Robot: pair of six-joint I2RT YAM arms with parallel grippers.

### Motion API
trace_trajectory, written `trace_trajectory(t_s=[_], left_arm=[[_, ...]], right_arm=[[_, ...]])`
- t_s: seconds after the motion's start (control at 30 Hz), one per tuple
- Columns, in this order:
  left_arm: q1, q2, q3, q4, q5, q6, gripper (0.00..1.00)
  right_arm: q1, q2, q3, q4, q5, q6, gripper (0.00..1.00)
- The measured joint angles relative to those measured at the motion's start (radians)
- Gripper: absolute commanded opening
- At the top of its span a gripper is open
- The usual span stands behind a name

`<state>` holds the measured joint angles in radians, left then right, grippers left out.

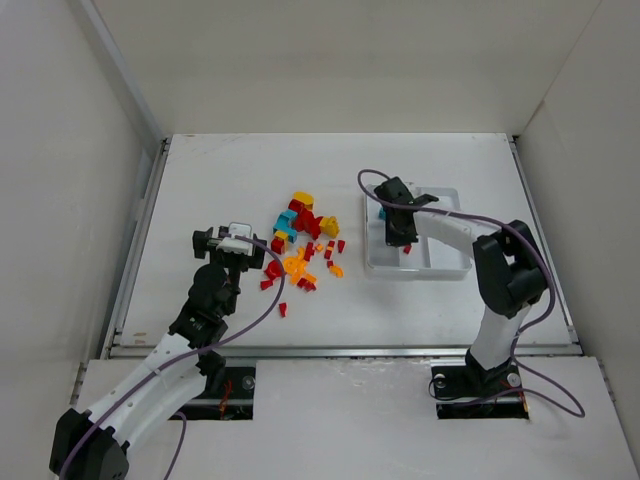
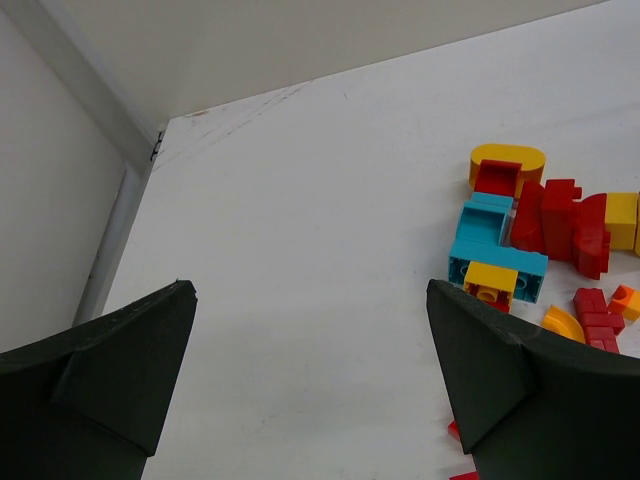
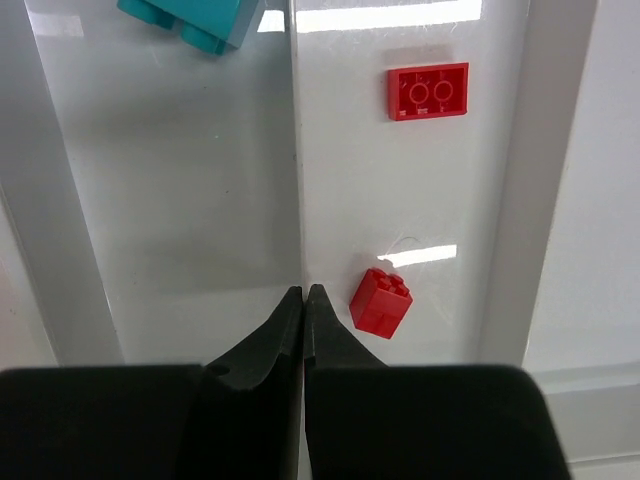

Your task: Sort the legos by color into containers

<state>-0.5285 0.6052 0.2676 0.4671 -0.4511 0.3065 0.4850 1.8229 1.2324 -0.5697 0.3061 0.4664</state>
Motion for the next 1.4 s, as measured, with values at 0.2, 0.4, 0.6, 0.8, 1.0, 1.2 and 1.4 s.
trace_trajectory(t_s=[0.2,0.4,0.6,0.8,1.0,1.2,1.4], left_arm=[[0.000,0.000,0.000,0.000,0.000,0.000,1.00],[0.000,0.000,0.000,0.000,0.000,0.000,1.00],[0.000,0.000,-0.001,0.011,-0.011,0.000,1.00],[0.001,-0.001,-0.029,0.068,-0.091,-0.002,1.00],[0.002,-0.003,-0.042,0.127,-0.160,-0.001,1.00],[0.003,-0.011,-0.063,0.171,-0.183,0.006,1.00],[0.002,-0.019,-0.065,0.188,-0.189,0.016,1.00]], right_arm=[[0.013,0.003,0.000,0.006,0.025,-0.031,0.20],[0.082,-0.003,-0.005,0.034,0.075,-0.074,0.64],[0.243,-0.124,-0.005,0.041,0.177,-0.094,0.66],[0.412,-0.172,0.014,0.140,0.088,-0.126,0.45],[0.493,0.018,0.038,0.192,-0.113,-0.135,0.41],[0.518,0.101,0.058,0.194,-0.207,-0.138,0.42],[0.525,0.100,0.069,0.219,-0.250,-0.138,0.42]])
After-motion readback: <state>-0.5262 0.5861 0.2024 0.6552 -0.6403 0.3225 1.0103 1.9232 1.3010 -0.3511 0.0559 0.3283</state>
